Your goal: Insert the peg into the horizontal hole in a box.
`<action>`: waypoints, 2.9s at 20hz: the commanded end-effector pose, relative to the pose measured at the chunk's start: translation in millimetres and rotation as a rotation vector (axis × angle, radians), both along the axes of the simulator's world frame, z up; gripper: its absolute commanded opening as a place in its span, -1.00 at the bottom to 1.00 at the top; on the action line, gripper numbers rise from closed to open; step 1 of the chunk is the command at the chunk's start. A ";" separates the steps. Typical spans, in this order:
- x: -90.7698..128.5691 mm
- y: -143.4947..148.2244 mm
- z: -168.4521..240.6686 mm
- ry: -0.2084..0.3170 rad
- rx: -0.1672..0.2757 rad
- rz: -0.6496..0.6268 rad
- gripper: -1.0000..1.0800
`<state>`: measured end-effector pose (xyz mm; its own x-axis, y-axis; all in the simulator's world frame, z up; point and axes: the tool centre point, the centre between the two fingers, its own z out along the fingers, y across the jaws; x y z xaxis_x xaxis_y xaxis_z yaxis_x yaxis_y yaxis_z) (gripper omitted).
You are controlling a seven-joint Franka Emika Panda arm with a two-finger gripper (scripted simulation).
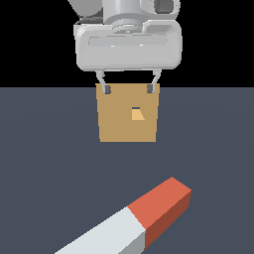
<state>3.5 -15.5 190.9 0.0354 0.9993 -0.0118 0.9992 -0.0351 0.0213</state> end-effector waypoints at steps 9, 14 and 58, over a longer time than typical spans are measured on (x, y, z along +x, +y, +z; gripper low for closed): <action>4.6 -16.6 -10.0 0.001 0.001 -0.076 0.92; 9.5 -45.4 -27.1 0.003 0.003 -0.204 0.92; -33.5 -194.7 -172.2 0.014 0.021 -0.911 -1.00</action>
<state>-30.5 -210.3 19.0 0.8114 0.5845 -0.0009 0.5845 -0.8114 -0.0008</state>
